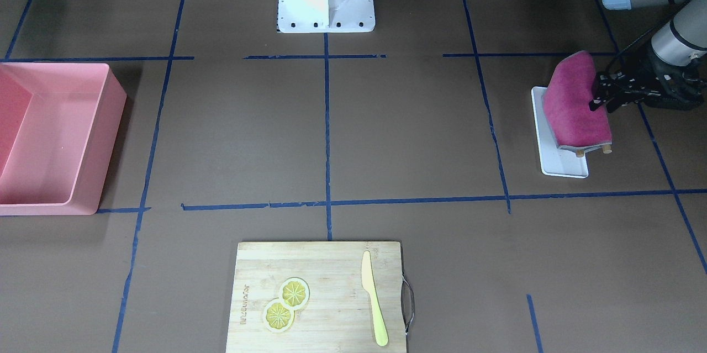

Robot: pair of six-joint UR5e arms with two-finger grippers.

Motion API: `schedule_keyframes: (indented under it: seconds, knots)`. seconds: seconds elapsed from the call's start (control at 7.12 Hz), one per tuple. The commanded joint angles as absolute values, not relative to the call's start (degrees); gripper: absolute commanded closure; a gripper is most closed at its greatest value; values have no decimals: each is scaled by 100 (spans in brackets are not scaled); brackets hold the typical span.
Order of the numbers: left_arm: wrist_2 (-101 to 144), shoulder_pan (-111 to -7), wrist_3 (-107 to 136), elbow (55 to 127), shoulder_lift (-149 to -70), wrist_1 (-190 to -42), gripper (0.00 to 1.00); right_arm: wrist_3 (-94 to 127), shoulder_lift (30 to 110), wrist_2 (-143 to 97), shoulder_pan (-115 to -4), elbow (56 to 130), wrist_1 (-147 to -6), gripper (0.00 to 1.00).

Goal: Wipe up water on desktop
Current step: 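Lower the left gripper onto the pink cloth on the white tray and grasp it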

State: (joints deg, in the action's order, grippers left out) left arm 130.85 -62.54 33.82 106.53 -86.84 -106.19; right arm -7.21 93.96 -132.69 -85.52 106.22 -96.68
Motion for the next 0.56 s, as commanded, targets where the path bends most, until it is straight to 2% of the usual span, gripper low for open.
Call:
schedule_keyframes:
  seconds: [0.0, 0.14, 0.42]
  knots:
    - [13087, -6240, 3375, 10661, -8684, -10617, 78, -721, 9404, -13271, -8552, 10617, -9668, 0]
    - [13087, -6249, 3375, 10687, -8684, -10617, 92, -721, 9404, -13271, -8552, 10617, -9668, 0]
    - [13052, -6258, 3375, 10758, -8675, -10617, 100, -721, 9404, -13272, -8552, 10626, -9668, 0]
